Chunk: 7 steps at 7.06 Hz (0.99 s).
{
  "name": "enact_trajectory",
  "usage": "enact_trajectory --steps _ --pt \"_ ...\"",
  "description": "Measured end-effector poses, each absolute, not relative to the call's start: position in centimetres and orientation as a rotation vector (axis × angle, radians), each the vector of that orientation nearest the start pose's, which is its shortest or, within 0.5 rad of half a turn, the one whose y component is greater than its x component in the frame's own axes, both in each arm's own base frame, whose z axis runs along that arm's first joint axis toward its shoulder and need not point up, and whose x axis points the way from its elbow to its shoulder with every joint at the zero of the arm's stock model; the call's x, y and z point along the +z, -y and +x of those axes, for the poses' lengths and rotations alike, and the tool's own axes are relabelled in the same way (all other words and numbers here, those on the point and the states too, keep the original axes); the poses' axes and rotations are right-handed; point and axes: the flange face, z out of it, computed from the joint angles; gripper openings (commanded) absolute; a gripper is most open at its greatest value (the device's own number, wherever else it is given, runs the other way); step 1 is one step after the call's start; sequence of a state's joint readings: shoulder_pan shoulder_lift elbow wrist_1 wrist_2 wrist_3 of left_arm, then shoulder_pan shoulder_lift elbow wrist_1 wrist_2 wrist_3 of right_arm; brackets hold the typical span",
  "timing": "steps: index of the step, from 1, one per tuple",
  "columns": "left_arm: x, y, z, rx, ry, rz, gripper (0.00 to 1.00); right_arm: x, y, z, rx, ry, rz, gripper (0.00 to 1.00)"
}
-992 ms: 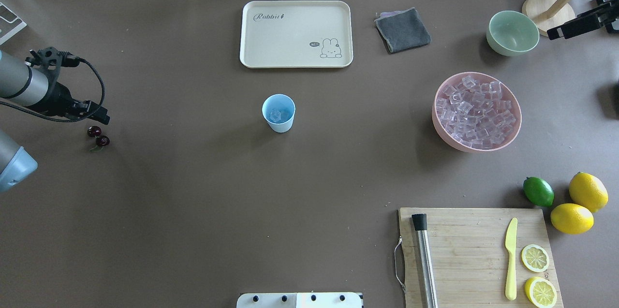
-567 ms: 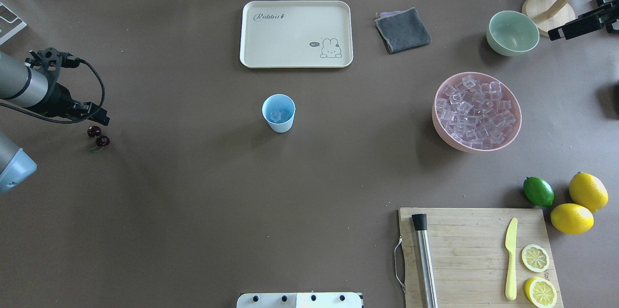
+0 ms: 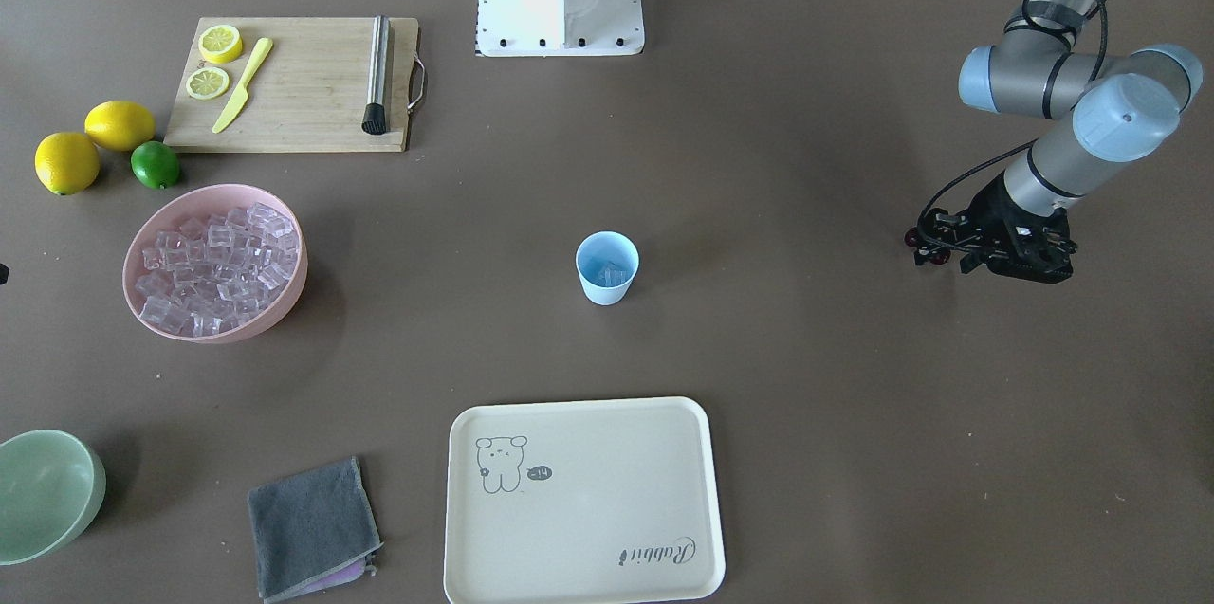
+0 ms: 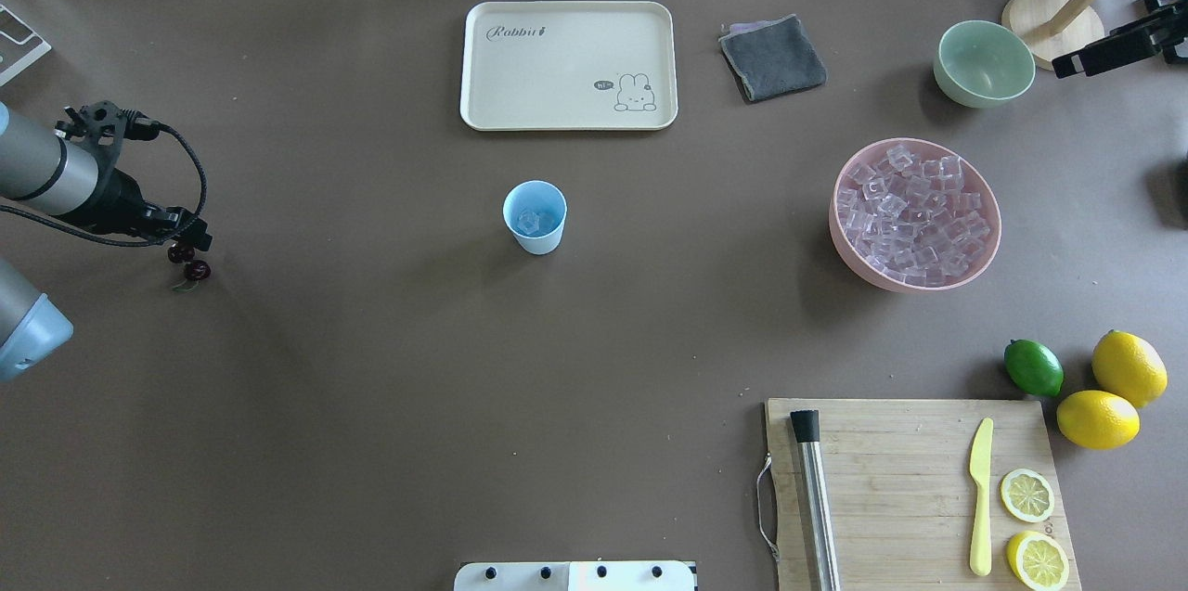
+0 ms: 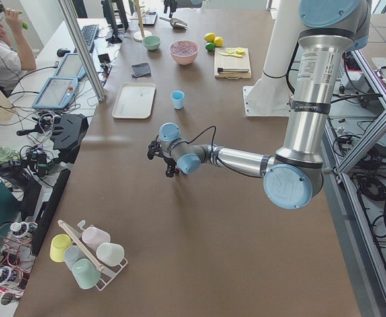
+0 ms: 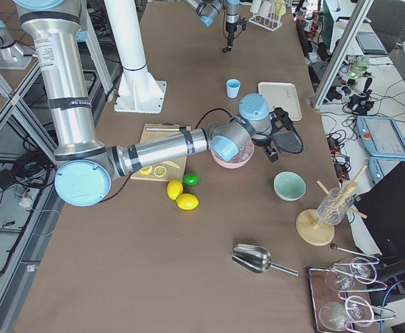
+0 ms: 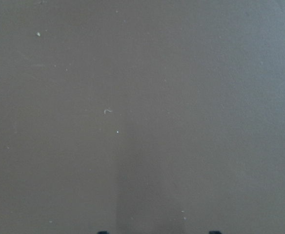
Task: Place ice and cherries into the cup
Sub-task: 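Close the left gripper on the cherry stems, then lift the cherries with the left gripper and carry over the cup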
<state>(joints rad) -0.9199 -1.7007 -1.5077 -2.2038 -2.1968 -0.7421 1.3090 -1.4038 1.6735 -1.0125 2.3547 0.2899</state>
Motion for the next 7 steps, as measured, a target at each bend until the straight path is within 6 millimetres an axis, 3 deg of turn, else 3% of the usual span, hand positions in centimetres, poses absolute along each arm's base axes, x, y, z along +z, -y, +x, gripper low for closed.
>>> enact_trajectory --steps 1,4,5,7 --pt "55.7 49.9 28.7 0.136 -0.892 0.132 0.00 45.1 56.5 -8.6 -0.298 0.923 0.554 1.00" --pt "56.2 49.4 28.2 0.135 -0.865 0.154 0.00 45.0 56.6 -8.2 -0.292 0.921 0.558 1.00" --pt "54.8 49.4 28.0 0.133 -0.869 0.184 0.00 45.0 56.6 -8.0 -0.291 0.921 0.559 1.00" --pt "48.8 49.5 26.5 0.125 -0.922 0.276 0.00 45.3 56.7 -8.0 -0.287 0.920 0.553 1.00"
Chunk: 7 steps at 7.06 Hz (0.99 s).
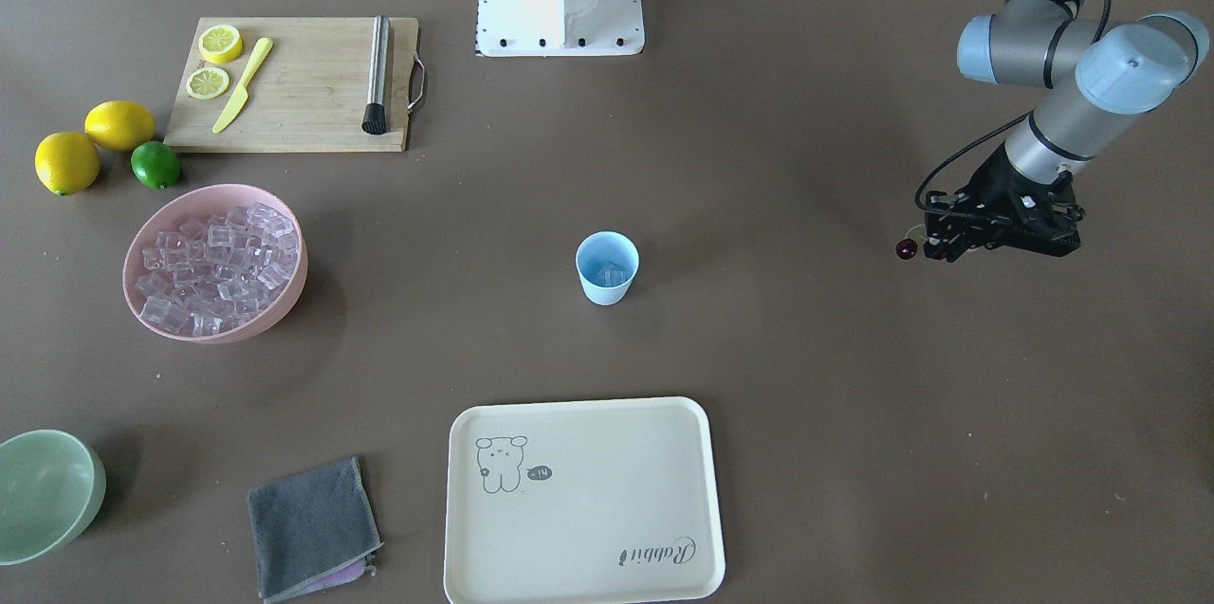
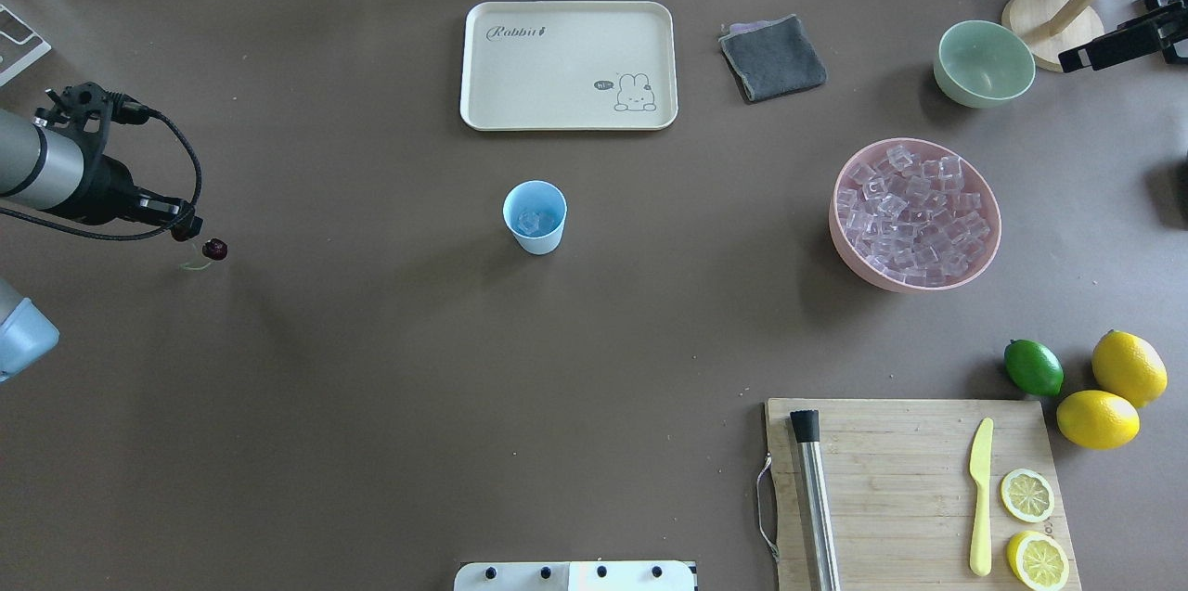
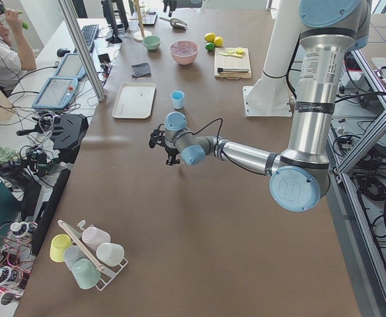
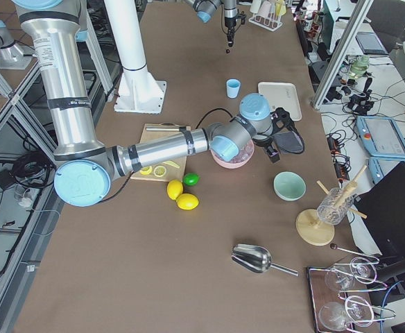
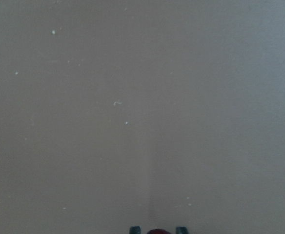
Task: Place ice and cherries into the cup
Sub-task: 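Lift the cherries with the left gripper and carry over the cup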
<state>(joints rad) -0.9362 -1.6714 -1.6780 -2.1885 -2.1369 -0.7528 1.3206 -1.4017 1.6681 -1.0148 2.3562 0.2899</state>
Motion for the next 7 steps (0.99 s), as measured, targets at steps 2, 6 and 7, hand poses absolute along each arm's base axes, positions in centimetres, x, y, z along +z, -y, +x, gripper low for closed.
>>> enact_trajectory --steps 2,6,7 --pt "41.5 50.8 25.0 0.088 -0.997 0.381 0.00 45.9 56.6 -8.0 -0.281 0.919 0.538 1.00" --pt "27.7 54.4 30.7 -0.058 -1.097 0.525 0.00 47.8 55.6 -7.9 -0.266 0.920 0.503 1.00" --pt "25.3 54.6 33.7 -0.067 -1.077 0.539 0.00 48.0 55.7 -7.8 -0.262 0.918 0.499 1.00"
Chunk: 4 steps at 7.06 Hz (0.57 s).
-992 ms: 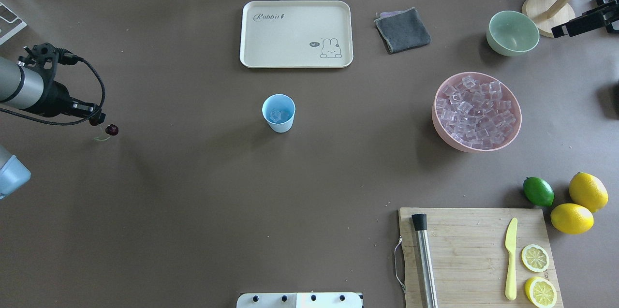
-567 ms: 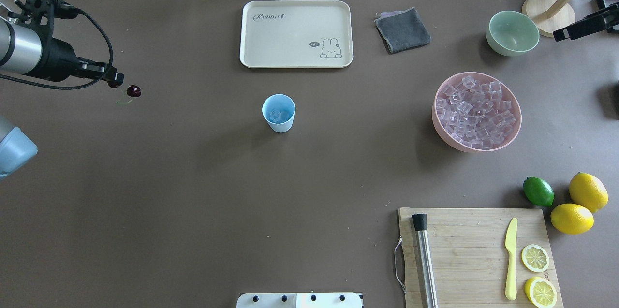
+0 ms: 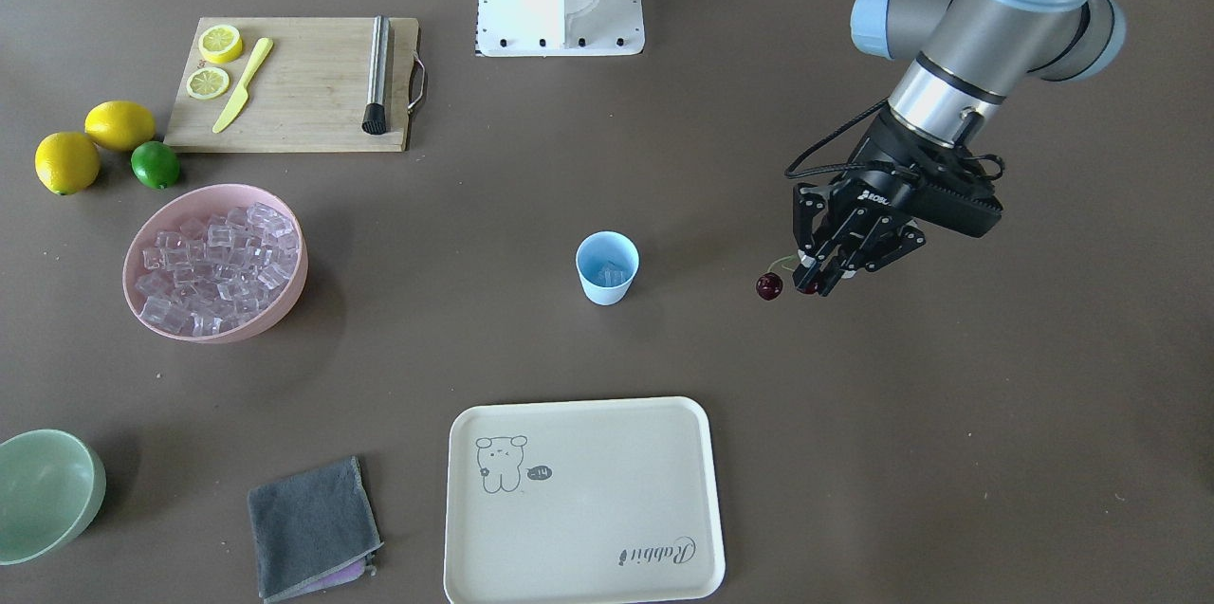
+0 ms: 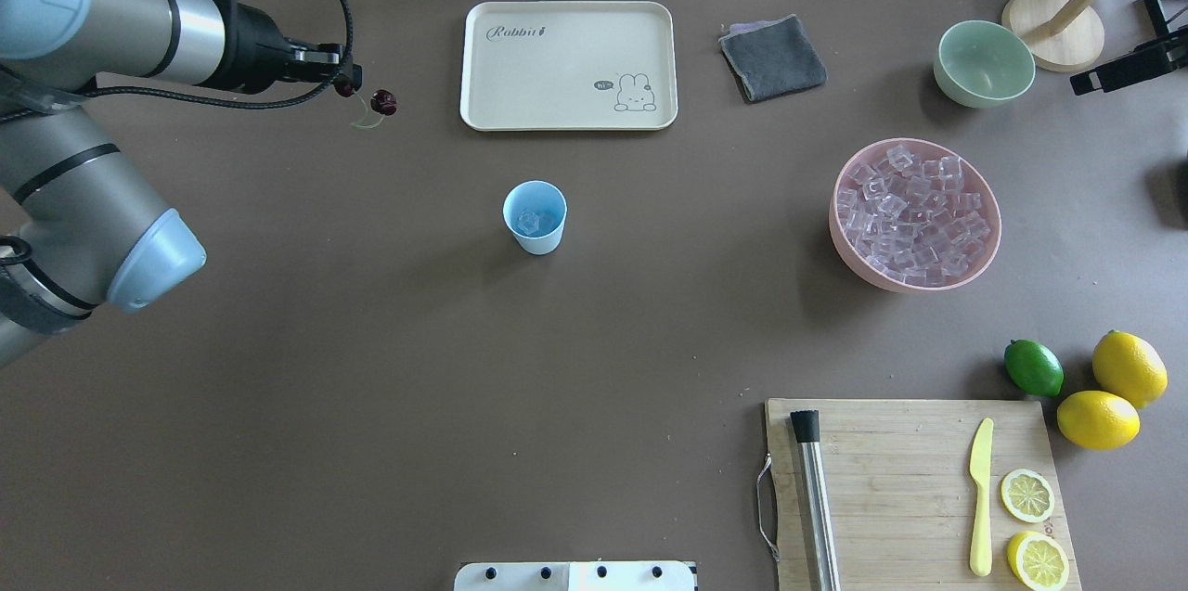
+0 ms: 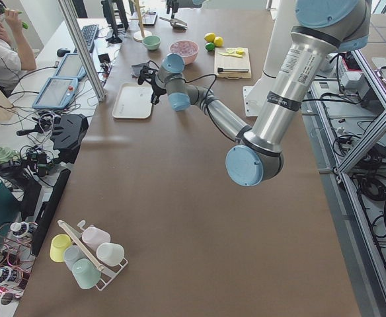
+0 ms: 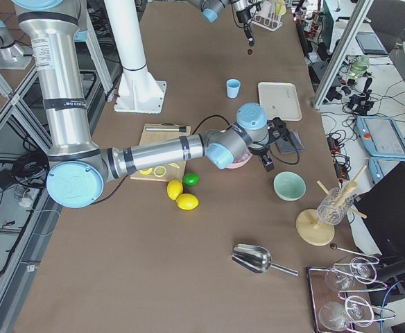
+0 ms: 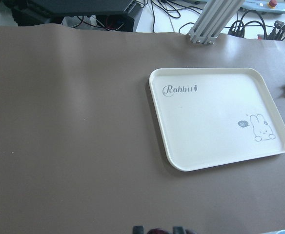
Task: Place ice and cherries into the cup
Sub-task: 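Lift the cherries with the left gripper and carry over the cup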
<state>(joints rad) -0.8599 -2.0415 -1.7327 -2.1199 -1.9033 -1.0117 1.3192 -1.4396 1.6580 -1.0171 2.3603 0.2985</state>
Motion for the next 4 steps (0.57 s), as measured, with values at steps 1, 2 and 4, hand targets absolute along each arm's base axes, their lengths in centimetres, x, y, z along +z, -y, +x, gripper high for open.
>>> enact_trajectory --steps 1,2,4 --pt "22.7 54.5 36.9 -0.088 -1.057 0.531 0.00 48.1 55.7 -7.9 -0.258 0.917 0.495 1.00" --pt "20.5 53.9 40.3 -0.116 -1.043 0.523 0.00 48.3 55.7 -7.8 -0.256 0.917 0.491 1.00" --pt "18.6 50.6 46.4 -0.121 -1.031 0.542 0.00 48.6 55.8 -7.9 -0.250 0.914 0.483 1.00"
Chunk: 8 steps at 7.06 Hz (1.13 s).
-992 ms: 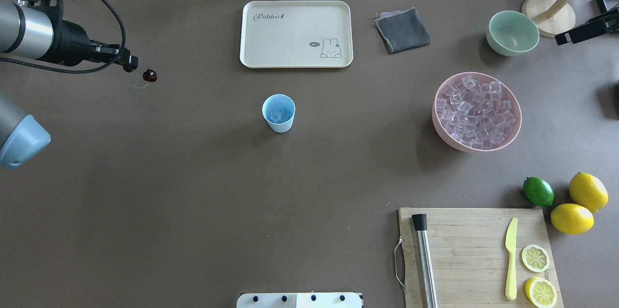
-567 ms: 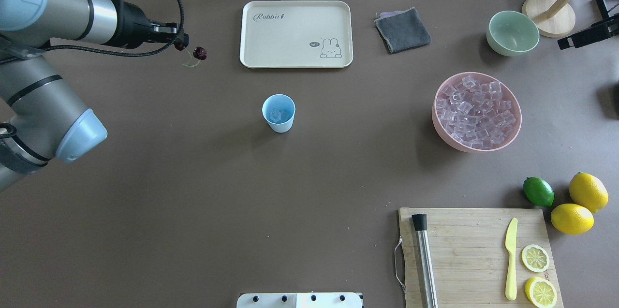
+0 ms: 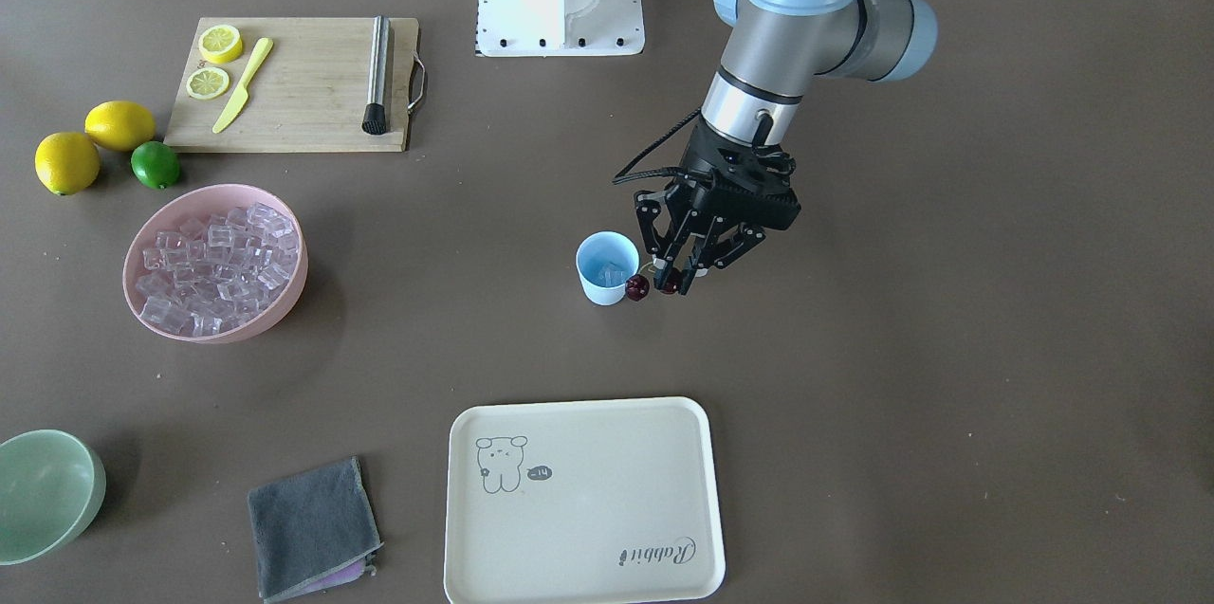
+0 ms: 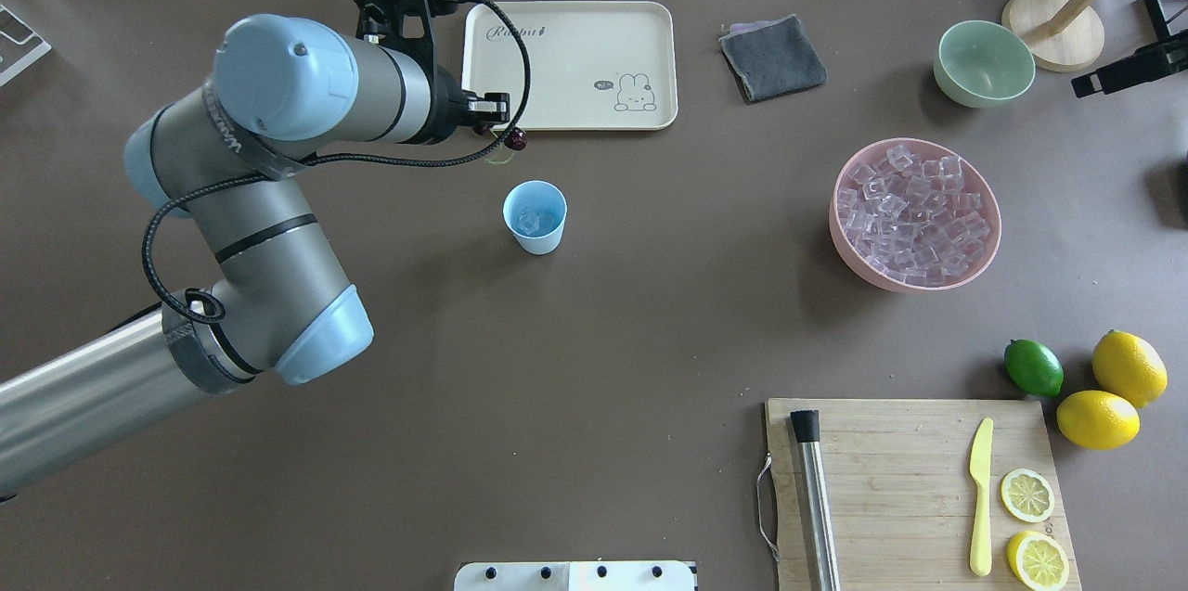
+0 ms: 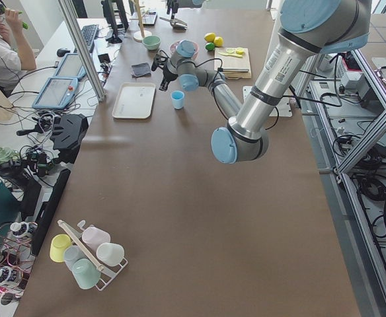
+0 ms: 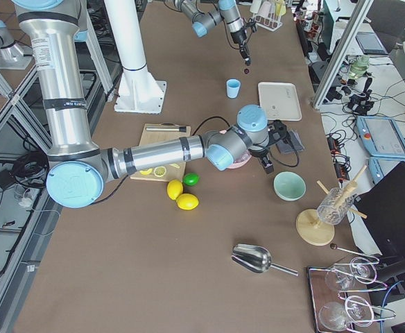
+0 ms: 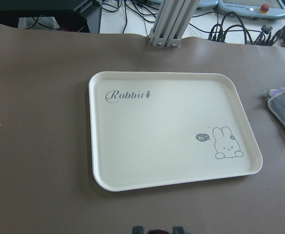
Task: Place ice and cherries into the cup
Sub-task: 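Lift the cherries with the left gripper and carry over the cup, then lower the cherries into the blue cup and open the left gripper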
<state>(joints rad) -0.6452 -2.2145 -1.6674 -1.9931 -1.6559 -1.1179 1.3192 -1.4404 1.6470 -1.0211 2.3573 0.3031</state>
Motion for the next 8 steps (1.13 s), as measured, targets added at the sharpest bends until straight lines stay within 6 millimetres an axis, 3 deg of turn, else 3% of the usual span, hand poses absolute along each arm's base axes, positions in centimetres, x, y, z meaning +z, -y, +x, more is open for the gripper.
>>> enact_trajectory --steps 1,3,8 --pt "18.3 48.6 48.8 -0.120 -1.032 0.547 0.00 48.8 55.8 -7.9 -0.248 0.913 0.480 1.00" --pt "18.4 46.6 50.8 -0.106 -1.029 0.551 0.00 49.5 55.4 -7.8 -0.243 0.911 0.469 1.00" --pt "18.5 45.5 50.3 -0.050 -1.028 0.571 0.00 50.7 54.3 -7.3 -0.233 0.908 0.455 1.00"
